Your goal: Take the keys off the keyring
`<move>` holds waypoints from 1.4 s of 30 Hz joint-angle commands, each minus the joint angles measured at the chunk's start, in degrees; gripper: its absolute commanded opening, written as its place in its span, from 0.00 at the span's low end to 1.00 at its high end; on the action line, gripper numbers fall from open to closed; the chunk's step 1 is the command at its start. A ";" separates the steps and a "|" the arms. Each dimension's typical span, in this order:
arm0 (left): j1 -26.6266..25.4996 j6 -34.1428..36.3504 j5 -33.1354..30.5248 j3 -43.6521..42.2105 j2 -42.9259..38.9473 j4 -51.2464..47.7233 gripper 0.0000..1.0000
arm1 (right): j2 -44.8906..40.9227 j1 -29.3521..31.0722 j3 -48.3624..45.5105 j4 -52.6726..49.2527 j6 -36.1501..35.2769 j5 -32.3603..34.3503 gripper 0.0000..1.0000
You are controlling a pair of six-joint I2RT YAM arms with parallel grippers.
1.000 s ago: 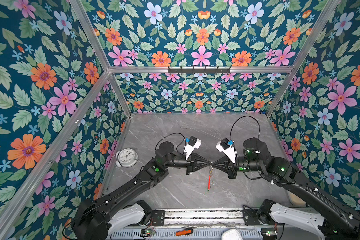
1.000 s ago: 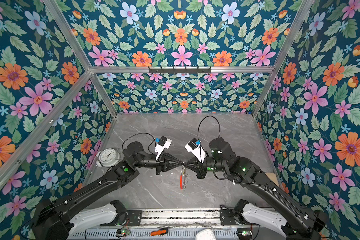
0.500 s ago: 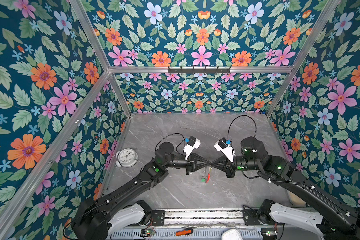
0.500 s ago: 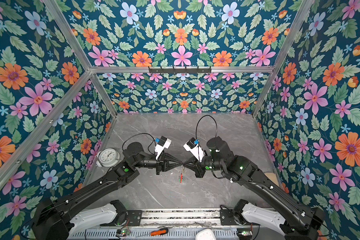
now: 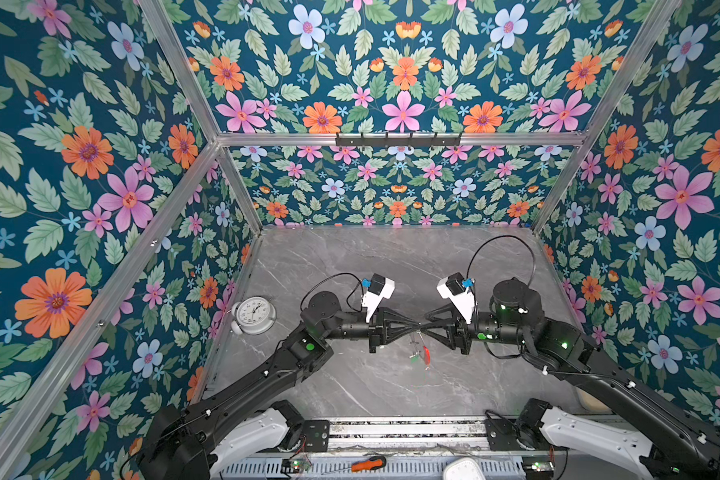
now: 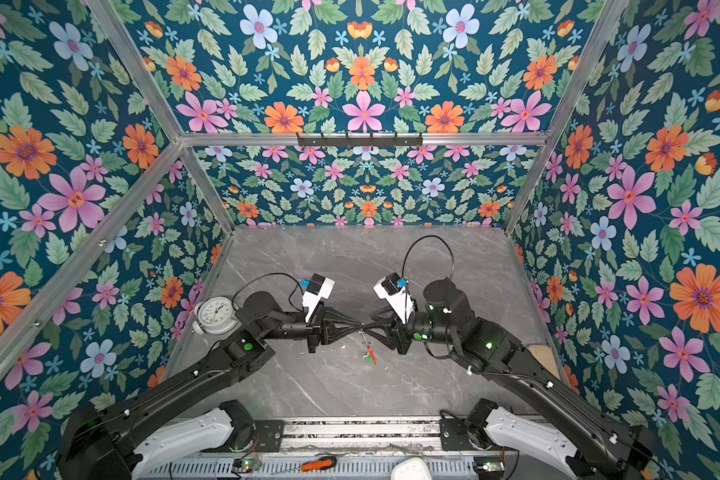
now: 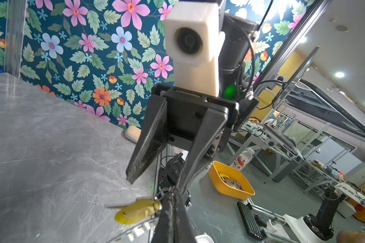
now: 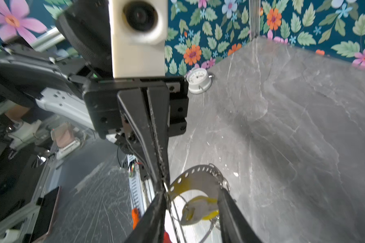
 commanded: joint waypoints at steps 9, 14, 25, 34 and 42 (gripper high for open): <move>-0.03 -4.44 -4.71 -6.62 -3.09 18.45 0.00 | -5.03 0.02 -13.17 32.61 9.47 1.26 0.52; -0.06 -5.83 -6.76 -8.60 -2.94 24.68 0.00 | -6.03 0.03 -17.77 40.94 13.18 -0.29 0.53; -0.06 -9.16 -6.79 -9.81 -0.10 32.06 0.00 | -2.96 -0.01 -17.66 43.11 16.05 -10.51 0.48; -0.07 -9.01 -6.97 -9.99 -0.45 32.15 0.00 | -1.87 0.13 -17.55 42.19 15.99 -13.57 0.35; -0.04 -9.16 -6.79 -9.94 0.16 32.15 0.00 | -2.16 0.12 -17.47 41.13 15.51 -13.37 0.20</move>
